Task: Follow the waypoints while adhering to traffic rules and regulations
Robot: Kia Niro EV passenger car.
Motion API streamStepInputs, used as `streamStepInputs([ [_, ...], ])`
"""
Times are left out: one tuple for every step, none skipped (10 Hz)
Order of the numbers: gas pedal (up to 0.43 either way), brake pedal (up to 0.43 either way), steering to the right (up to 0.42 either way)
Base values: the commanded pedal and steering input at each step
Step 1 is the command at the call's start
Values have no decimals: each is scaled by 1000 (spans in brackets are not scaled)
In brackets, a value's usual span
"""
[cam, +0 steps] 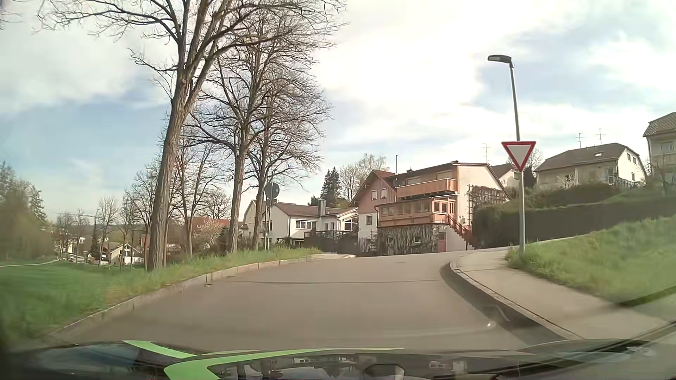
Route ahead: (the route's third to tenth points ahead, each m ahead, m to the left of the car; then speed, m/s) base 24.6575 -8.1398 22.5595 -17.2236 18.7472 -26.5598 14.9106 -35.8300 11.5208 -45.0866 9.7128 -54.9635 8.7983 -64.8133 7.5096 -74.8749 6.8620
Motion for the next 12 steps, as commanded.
streamStepInputs([
  [87,0,-5],
  [87,0,-5],
  [87,0,-5],
  [67,0,-5],
  [67,0,-4],
  [59,0,2],
  [47,0,10],
  [28,0,22],
  [8,0,35],
  [8,0,49],
  [0,0,65],
  [0,0,80],
])
